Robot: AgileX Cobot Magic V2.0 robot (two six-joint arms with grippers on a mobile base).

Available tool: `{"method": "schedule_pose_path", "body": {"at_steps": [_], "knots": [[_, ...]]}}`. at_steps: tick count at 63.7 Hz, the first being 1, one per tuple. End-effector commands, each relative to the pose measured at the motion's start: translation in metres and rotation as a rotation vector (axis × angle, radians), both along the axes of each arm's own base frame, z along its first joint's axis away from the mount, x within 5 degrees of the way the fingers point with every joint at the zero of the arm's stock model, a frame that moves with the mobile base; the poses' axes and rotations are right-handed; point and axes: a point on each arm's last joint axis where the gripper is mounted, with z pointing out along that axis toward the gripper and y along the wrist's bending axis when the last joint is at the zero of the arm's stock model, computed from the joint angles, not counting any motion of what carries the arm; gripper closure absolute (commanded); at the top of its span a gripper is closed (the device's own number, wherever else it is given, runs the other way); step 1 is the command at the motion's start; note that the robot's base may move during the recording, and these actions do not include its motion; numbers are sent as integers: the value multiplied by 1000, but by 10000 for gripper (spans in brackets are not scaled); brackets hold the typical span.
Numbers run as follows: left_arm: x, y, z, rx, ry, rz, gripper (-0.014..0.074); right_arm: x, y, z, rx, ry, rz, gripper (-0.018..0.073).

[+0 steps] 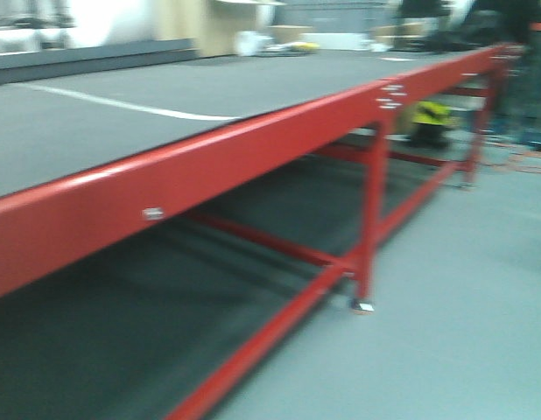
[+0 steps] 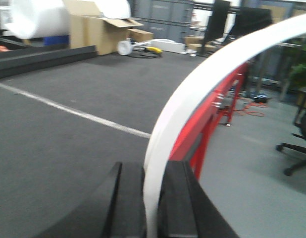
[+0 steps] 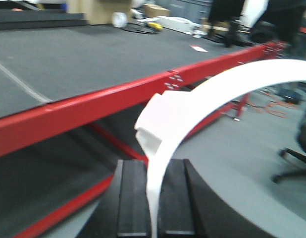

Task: Grab PVC pipe and place in blue bin
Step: 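Drive the base away from the table holding the half-ring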

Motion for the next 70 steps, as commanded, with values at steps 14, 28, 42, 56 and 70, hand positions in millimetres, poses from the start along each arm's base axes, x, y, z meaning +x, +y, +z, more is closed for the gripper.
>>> {"method": "schedule_pose_path", "body": {"at_steps": [14,28,42,56,70], "knots": [[-2,0,4,-7,-38,3,707,-1,0,2,-19,-30,-5,722],[-2,0,4,-7,-38,3,707,-1,0,2,-19,-30,-5,722],[-2,0,4,-7,-38,3,707,-1,0,2,-19,-30,-5,722],[-2,0,4,-7,-38,3,707,-1,0,2,-19,-30,-5,722],[-2,0,4,-7,-38,3,707,-1,0,2,-19,-30,-5,722]]}}
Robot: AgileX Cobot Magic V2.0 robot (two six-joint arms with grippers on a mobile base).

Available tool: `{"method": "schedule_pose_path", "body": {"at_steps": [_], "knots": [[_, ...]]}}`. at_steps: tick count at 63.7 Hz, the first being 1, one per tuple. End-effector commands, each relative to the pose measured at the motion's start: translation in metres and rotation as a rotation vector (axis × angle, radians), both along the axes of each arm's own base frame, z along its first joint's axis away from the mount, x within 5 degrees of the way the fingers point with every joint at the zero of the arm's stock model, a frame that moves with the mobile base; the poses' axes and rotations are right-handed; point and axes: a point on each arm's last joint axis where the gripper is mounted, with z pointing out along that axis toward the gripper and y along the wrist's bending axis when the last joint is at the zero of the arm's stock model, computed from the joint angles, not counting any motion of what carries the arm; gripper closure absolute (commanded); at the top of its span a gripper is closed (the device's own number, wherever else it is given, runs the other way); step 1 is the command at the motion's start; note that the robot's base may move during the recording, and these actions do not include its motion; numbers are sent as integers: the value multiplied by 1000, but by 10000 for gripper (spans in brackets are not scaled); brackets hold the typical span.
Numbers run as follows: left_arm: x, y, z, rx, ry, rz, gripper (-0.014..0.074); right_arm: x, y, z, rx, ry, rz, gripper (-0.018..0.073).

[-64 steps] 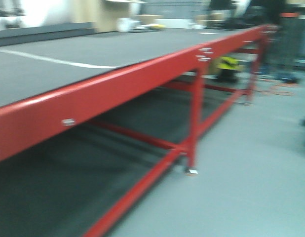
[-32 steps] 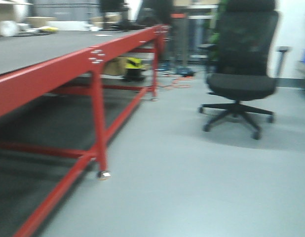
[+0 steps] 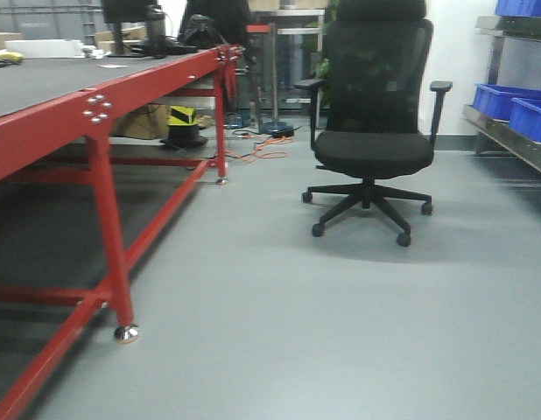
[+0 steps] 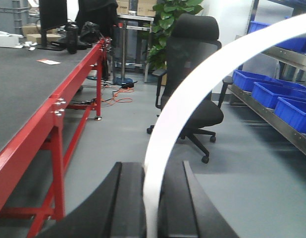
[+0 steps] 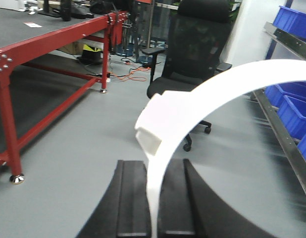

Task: Grab PVC pipe and place in blue bin
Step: 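Drive the base away from the table holding the half-ring, then drive toward the metal shelf of blue bins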

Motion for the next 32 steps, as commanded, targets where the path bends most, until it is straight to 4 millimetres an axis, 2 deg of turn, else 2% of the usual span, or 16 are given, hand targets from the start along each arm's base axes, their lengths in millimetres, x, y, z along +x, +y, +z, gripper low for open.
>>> {"method": "schedule_pose_path", "body": {"at_steps": [1,32], "knots": [[-2,0,4,-7,-36,2,707,-1,0,2,-19,-28,-5,722],[-2,0,4,-7,-36,2,707,-1,0,2,-19,-28,-5,722]]}}
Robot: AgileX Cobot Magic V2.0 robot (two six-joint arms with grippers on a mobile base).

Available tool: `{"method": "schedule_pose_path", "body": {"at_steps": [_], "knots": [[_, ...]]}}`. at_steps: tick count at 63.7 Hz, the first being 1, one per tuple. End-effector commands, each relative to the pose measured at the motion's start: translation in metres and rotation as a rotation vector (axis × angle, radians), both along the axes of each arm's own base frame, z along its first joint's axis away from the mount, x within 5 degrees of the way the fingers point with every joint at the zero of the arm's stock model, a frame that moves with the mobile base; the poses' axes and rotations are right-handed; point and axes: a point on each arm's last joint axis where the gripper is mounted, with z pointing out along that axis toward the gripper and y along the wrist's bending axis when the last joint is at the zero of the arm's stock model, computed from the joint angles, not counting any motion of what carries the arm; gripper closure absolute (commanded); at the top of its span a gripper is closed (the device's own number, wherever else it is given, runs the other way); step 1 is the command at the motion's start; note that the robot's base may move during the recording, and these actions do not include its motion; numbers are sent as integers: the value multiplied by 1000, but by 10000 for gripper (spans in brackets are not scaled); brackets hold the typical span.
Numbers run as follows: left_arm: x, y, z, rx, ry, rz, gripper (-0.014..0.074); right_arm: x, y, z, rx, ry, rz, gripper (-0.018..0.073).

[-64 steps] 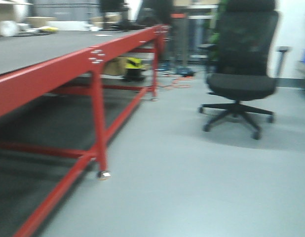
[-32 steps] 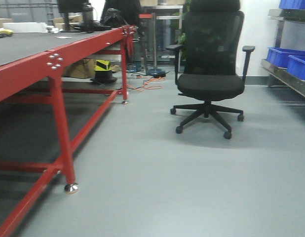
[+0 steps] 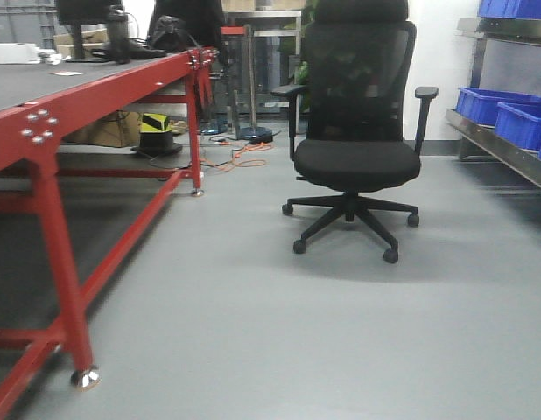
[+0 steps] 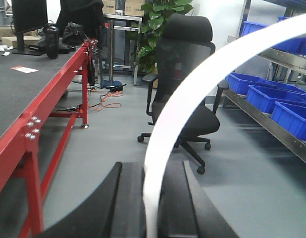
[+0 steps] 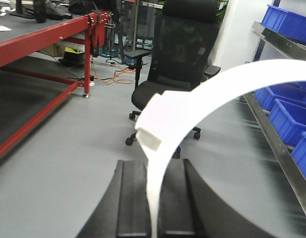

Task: Grab PVC pipe and place in blue bin
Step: 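Drive toward the metal shelf of blue bins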

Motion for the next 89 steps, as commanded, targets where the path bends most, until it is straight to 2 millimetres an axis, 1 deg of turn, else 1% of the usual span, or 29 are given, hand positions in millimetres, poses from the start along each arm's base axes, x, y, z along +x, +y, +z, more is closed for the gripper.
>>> {"method": "schedule_pose_path", "body": {"at_steps": [1,89], "knots": [[-2,0,4,-7,-36,2,707,-1,0,2,-19,-28,-5,722],[-2,0,4,-7,-37,3,707,-1,0,3,-18,-31,-5,722]]}}
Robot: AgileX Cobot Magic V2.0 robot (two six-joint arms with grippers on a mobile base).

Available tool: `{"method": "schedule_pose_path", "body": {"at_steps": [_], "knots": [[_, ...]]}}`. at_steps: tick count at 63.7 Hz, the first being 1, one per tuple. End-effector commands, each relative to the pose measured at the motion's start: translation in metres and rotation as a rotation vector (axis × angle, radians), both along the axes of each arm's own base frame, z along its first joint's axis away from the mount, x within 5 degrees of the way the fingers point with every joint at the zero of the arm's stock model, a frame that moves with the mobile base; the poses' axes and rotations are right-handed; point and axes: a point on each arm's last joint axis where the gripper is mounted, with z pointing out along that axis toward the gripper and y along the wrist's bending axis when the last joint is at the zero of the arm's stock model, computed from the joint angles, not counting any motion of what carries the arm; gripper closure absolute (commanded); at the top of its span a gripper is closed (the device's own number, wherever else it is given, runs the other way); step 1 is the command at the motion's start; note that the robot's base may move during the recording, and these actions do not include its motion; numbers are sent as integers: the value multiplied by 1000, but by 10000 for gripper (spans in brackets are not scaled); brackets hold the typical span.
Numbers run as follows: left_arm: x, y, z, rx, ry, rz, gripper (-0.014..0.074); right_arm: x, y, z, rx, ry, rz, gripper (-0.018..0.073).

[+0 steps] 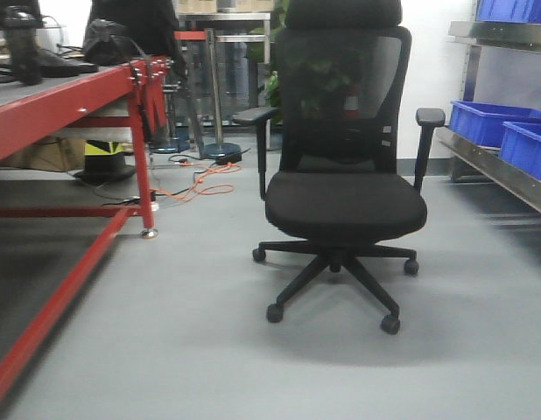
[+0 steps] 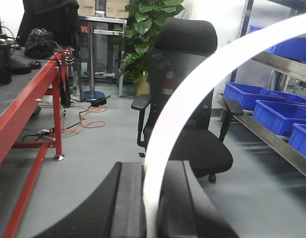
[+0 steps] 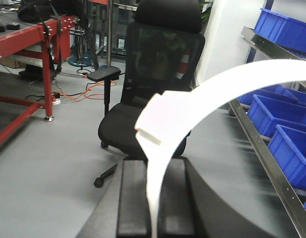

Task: Grab PVC pipe and place in blue bin
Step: 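Drive toward the metal shelf of blue bins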

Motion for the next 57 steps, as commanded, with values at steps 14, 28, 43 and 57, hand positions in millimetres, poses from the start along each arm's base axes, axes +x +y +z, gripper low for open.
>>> {"method": "schedule_pose_path", "body": {"at_steps": [14,28,43,57], "knots": [[-2,0,4,-7,-37,3,707,-1,0,2,-16,-27,-4,722],[-2,0,4,-7,-37,3,707,-1,0,2,-16,-27,-4,722],[-2,0,4,-7,-37,3,707,-1,0,2,-16,-27,-4,722],[-2,0,4,-7,-37,3,707,-1,0,2,-16,-27,-4,722]]}}
